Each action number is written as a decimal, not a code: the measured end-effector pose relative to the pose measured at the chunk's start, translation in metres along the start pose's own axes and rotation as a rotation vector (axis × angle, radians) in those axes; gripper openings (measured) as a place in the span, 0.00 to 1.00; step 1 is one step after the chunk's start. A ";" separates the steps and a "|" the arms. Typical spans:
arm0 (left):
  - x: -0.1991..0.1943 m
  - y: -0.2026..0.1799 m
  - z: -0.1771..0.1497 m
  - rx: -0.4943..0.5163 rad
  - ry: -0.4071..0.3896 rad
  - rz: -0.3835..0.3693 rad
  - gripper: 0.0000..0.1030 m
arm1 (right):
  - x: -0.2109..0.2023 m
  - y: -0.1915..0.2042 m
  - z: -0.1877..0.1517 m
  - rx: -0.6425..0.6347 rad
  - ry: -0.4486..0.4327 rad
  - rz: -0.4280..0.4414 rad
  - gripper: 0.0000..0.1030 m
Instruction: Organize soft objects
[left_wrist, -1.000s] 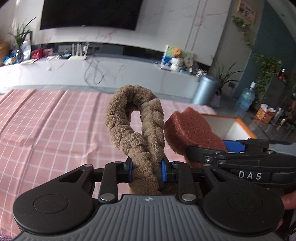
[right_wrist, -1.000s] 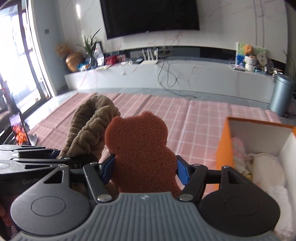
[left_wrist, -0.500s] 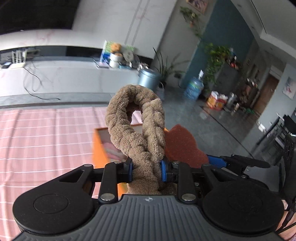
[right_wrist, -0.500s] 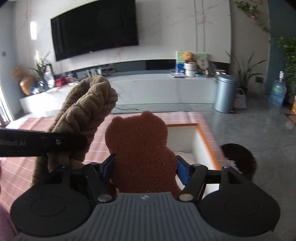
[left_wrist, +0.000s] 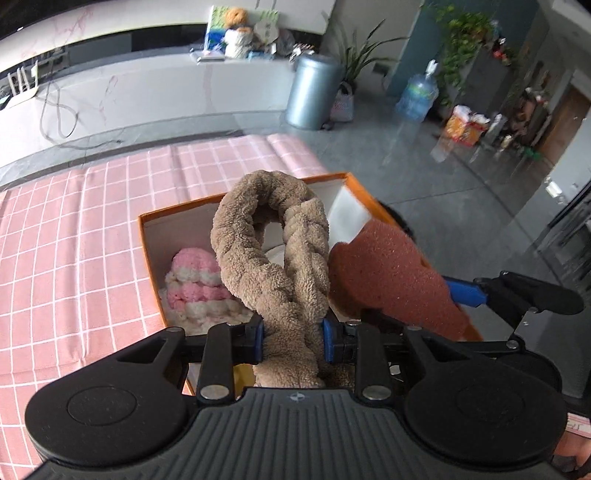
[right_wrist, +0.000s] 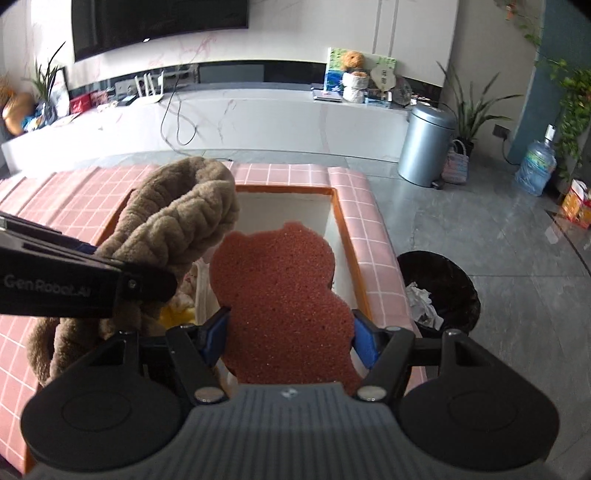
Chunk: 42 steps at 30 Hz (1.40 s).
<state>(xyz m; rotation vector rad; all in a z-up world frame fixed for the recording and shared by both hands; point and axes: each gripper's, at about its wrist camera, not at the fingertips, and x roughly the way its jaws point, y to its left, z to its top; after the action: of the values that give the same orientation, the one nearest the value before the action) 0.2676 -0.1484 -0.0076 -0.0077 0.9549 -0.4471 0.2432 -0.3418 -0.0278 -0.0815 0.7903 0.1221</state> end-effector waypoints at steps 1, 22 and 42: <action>0.003 0.001 0.001 0.000 0.007 0.004 0.32 | 0.004 0.000 0.001 -0.010 0.003 0.002 0.65; -0.011 -0.001 -0.004 0.024 -0.023 0.020 0.76 | 0.005 0.009 -0.002 -0.129 0.005 -0.039 0.80; -0.190 -0.016 -0.057 0.157 -0.617 0.117 0.80 | -0.185 0.036 -0.018 0.036 -0.424 -0.116 0.98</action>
<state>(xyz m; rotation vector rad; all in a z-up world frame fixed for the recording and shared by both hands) 0.1232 -0.0814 0.1114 0.0502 0.3108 -0.3774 0.0967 -0.3225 0.0905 -0.0639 0.3628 0.0127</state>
